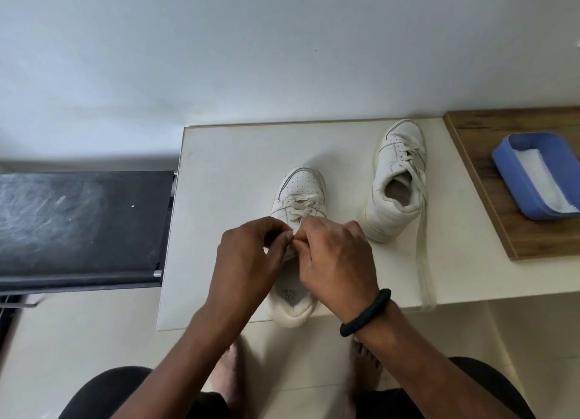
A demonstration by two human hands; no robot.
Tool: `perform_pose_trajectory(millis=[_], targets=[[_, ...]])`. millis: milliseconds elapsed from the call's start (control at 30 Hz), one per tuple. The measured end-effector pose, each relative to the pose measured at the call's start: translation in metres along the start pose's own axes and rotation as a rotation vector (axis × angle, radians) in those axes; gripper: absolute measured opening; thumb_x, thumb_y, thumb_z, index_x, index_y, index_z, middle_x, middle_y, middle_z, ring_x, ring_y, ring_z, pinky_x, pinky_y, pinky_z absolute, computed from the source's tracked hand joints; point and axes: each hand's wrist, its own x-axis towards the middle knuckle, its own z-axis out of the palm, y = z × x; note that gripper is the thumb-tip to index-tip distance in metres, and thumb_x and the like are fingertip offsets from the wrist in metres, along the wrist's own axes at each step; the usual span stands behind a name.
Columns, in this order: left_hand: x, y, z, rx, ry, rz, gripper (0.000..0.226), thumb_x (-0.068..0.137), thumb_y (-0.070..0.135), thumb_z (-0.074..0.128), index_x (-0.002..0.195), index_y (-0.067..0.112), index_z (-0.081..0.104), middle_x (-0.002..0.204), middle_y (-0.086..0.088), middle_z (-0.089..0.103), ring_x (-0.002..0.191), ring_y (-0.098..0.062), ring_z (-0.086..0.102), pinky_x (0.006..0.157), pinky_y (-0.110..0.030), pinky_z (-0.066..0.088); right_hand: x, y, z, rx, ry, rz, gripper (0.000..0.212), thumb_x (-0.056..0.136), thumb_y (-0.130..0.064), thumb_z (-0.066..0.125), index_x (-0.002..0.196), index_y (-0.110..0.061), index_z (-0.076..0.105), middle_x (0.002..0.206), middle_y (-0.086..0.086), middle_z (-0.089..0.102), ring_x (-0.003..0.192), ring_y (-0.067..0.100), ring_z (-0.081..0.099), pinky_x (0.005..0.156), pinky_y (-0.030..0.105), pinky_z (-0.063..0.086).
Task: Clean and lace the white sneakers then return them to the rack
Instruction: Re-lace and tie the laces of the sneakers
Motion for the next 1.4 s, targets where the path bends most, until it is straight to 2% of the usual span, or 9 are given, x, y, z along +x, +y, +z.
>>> perform_pose_trajectory(millis=[100, 267, 467, 567, 833, 967, 1067, 1200, 1400], targets=[[0.001, 0.002, 0.002, 0.126, 0.021, -0.011, 0.007, 0.092, 0.026, 0.067, 0.094, 0.023, 0.073, 0.086, 0.010, 0.072, 0.082, -0.009, 0.066, 0.079, -0.032, 0.053, -0.002, 0.000, -0.001, 0.025, 0.015, 0.024, 0.011, 0.087, -0.027, 0.068, 0.085, -0.021, 0.060, 0.080, -0.005, 0.069, 0.070, 0.024, 0.063, 0.074, 0.040, 0.049], [0.002, 0.000, 0.002, 0.204, 0.007, 0.024, 0.008, 0.091, 0.025, 0.065, 0.092, 0.023, 0.073, 0.085, 0.006, 0.069, 0.081, -0.016, 0.064, 0.076, -0.039, 0.053, -0.003, -0.001, -0.005, 0.072, 0.049, 0.065, 0.015, 0.082, -0.024, 0.077, 0.079, -0.019, 0.063, 0.073, -0.004, 0.069, 0.064, 0.023, 0.064, 0.069, 0.036, 0.049], [0.005, -0.003, -0.005, 0.186, -0.077, 0.094, 0.004, 0.090, 0.023, 0.068, 0.091, 0.022, 0.072, 0.083, 0.009, 0.065, 0.079, -0.010, 0.063, 0.075, -0.036, 0.053, -0.004, 0.004, -0.014, 0.194, -0.044, 0.148, 0.005, 0.087, -0.025, 0.070, 0.084, -0.022, 0.066, 0.081, -0.006, 0.071, 0.076, 0.020, 0.066, 0.073, 0.035, 0.055], [0.004, -0.003, -0.007, 0.187, -0.073, 0.122, 0.003, 0.089, 0.024, 0.069, 0.089, 0.025, 0.072, 0.082, 0.010, 0.066, 0.077, -0.006, 0.064, 0.072, -0.030, 0.052, -0.004, 0.004, -0.015, 0.165, -0.033, 0.164, 0.010, 0.087, -0.027, 0.070, 0.082, -0.023, 0.062, 0.080, -0.006, 0.070, 0.075, 0.021, 0.066, 0.071, 0.030, 0.049], [0.002, 0.001, -0.006, 0.263, -0.030, 0.146, 0.004, 0.088, 0.032, 0.071, 0.086, 0.028, 0.072, 0.083, 0.014, 0.068, 0.074, -0.003, 0.066, 0.060, -0.011, 0.036, -0.005, 0.000, -0.014, 0.103, -0.011, 0.142, 0.011, 0.086, -0.027, 0.069, 0.083, -0.021, 0.060, 0.077, -0.003, 0.070, 0.071, 0.026, 0.066, 0.070, 0.030, 0.043], [0.002, -0.001, -0.002, 0.297, 0.019, 0.194, 0.006, 0.088, 0.031, 0.073, 0.086, 0.026, 0.072, 0.082, 0.011, 0.067, 0.070, -0.012, 0.067, 0.058, -0.028, 0.048, -0.005, 0.001, -0.012, 0.119, -0.003, 0.141, 0.011, 0.087, -0.028, 0.068, 0.082, -0.021, 0.061, 0.076, -0.004, 0.069, 0.070, 0.024, 0.064, 0.070, 0.029, 0.044], [0.001, -0.002, 0.002, 0.312, 0.064, 0.227, 0.008, 0.089, 0.030, 0.072, 0.085, 0.023, 0.072, 0.081, 0.008, 0.067, 0.065, -0.017, 0.067, 0.056, -0.035, 0.053, -0.005, 0.004, -0.012, 0.207, -0.056, 0.167, 0.010, 0.088, -0.028, 0.069, 0.084, -0.022, 0.064, 0.079, -0.007, 0.070, 0.072, 0.019, 0.064, 0.074, 0.033, 0.052], [-0.001, -0.004, 0.006, 0.304, 0.110, 0.227, 0.009, 0.090, 0.029, 0.071, 0.083, 0.023, 0.072, 0.080, 0.006, 0.067, 0.063, -0.020, 0.067, 0.054, -0.038, 0.053, -0.004, 0.008, -0.013, 0.280, -0.077, 0.165, 0.005, 0.088, -0.026, 0.070, 0.092, -0.022, 0.071, 0.087, -0.008, 0.073, 0.080, 0.017, 0.068, 0.080, 0.038, 0.057], [-0.002, -0.004, 0.009, 0.265, 0.129, 0.216, 0.007, 0.085, 0.027, 0.070, 0.079, 0.024, 0.070, 0.076, 0.007, 0.064, 0.061, -0.016, 0.064, 0.052, -0.035, 0.052, -0.002, 0.011, -0.012, 0.249, -0.086, 0.153, 0.007, 0.092, -0.028, 0.069, 0.096, -0.023, 0.066, 0.096, -0.008, 0.072, 0.088, 0.017, 0.068, 0.079, 0.035, 0.056]])
